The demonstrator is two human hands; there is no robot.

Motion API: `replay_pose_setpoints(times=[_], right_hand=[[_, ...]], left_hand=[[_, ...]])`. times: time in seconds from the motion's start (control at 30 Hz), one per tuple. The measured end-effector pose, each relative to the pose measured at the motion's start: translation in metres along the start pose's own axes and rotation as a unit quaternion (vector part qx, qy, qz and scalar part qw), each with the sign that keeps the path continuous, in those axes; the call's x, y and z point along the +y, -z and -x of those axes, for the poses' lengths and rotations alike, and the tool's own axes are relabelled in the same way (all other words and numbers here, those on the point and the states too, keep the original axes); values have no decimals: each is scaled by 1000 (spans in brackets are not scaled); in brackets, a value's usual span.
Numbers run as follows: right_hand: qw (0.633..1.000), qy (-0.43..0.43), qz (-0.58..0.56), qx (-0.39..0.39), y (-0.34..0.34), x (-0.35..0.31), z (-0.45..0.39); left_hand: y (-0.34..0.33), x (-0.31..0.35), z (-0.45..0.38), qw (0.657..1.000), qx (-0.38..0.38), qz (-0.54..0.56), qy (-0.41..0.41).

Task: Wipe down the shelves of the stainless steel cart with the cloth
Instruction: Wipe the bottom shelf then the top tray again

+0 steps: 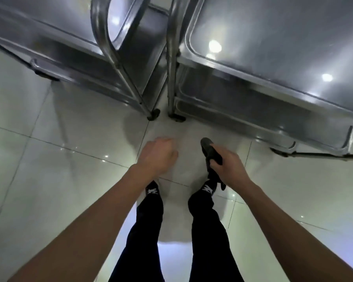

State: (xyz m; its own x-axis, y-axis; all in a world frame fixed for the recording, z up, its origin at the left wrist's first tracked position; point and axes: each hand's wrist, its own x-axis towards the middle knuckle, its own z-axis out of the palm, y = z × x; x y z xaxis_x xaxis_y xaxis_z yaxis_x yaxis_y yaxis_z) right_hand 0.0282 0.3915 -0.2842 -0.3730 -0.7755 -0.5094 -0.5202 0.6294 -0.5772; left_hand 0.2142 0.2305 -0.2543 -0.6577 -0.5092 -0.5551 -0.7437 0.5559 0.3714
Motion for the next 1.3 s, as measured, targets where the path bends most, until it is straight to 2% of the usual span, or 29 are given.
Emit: replay_pose_setpoints(times=[0.27,0.37,0.57,0.67,0.77,0.97,1.07,1.3], right_hand=[[998,-39,-52,-2,-106,58,-75],[996,-53,-67,26,-135,88,-106],[987,-90,-110,73,-177,135,-169],[983,-55,-139,103,-191,153,-203],[976,-50,-159,140,-201,168,-243],[976,26,-103,192,-214,189,-326],[971,30,-110,209,-218,196,-359],[964,62,-47,256,-215,207,-422]], left_hand=[[-76,-75,-80,999,-13,-43,-29],[-113,-90,-120,998,-19,-42,-49],[-178,-108,-189,995,64,-4,-75],[-200,-123,-231,997,32,-25,-60],[-212,-136,-276,993,77,-41,-80],[-227,-152,-342,987,118,-51,-99],[-243,-160,-368,986,114,-73,-95],[-273,-174,-422,982,101,-133,-88]])
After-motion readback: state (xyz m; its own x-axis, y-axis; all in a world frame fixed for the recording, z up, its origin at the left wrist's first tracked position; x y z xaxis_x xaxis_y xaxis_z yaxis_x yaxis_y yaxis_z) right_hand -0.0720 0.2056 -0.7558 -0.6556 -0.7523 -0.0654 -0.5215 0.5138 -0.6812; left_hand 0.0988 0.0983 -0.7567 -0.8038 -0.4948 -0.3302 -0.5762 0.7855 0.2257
